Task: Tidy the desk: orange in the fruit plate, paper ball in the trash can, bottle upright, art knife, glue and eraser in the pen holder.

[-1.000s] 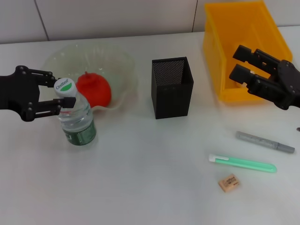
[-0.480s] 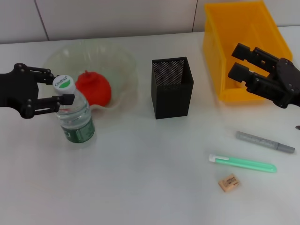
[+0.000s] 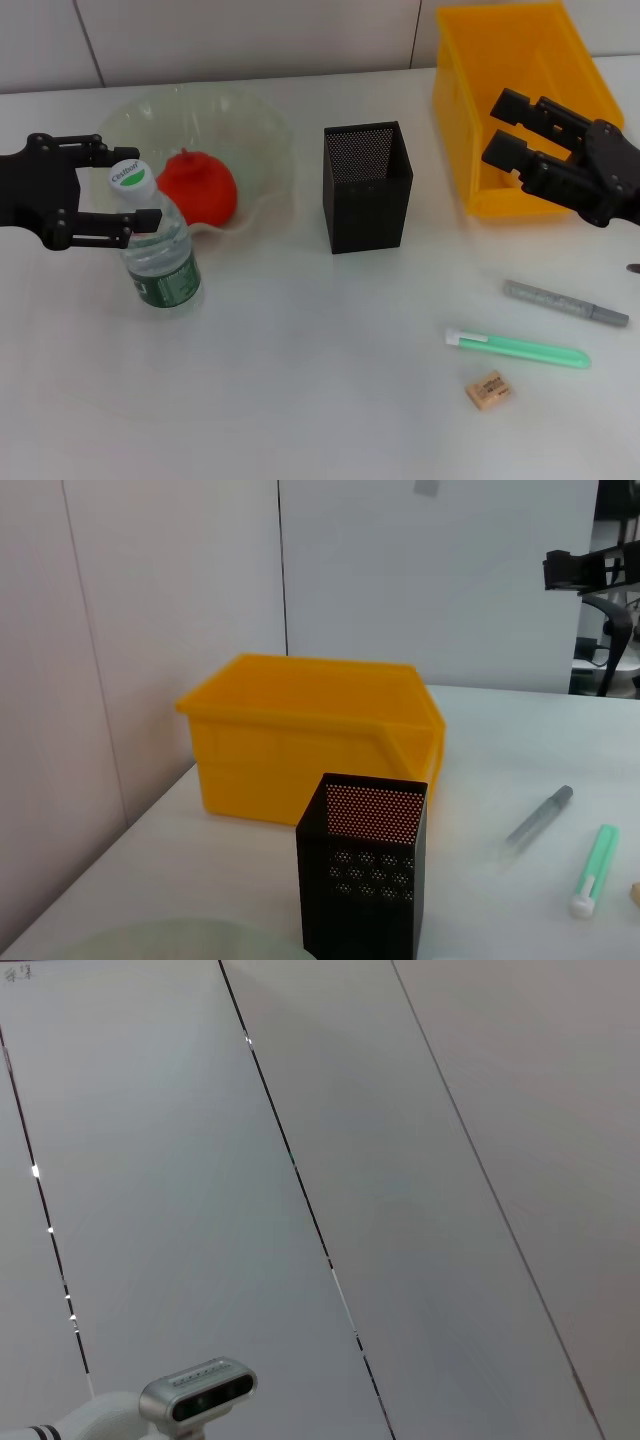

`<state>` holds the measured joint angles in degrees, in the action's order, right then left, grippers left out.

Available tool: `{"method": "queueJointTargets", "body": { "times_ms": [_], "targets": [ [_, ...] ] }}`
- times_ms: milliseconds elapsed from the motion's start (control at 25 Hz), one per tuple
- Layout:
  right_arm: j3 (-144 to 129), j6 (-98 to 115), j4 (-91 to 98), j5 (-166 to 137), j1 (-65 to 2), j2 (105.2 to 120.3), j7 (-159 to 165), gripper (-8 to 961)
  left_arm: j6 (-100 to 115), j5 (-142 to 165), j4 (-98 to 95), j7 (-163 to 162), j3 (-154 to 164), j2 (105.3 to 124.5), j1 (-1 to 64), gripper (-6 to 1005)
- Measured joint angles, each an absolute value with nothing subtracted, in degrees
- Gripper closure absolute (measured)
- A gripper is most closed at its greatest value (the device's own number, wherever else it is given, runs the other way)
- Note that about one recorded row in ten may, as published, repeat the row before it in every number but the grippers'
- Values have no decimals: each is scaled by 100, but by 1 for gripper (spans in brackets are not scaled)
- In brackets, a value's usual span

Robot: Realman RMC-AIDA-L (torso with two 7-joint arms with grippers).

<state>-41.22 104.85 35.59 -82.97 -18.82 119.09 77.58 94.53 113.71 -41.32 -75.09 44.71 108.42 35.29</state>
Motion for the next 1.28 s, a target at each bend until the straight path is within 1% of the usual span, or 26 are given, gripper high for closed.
{"method": "queueJointTargets", "body": {
  "times_ms": [160,320,720,1040,1160,1200,1280],
  "targets": [
    [-4123,10436,3563,-8302,-1885,11909,7758,177,9462,11358,-4144,-7556,4415,10843,3524,204],
    [-4128,10430,3565,-8315,-1889,11909,7757,177,9467,11345,-4154,-7565,4331,10852,3529,205],
    [-4145,10412,3560,-8333,-1890,11909,7746,177,10077,10624,-4297,-7915,3851,10974,3641,206],
    [-4155,10411,3588,-8527,-1875,11909,7768,178,10863,10040,-4372,-8689,3875,11037,3956,208],
    [-4167,10326,3707,-8823,-1885,11902,7775,178,11316,9835,-4334,-9010,3914,11116,4152,208],
    [-4167,10326,3707,-8823,-1885,11902,7775,178,11316,9835,-4334,-9010,3914,11116,4152,208],
    [-4176,10244,3826,-9024,-1891,11902,7800,178,11415,9822,-4309,-9109,4079,11199,4232,208]
  ]
}}
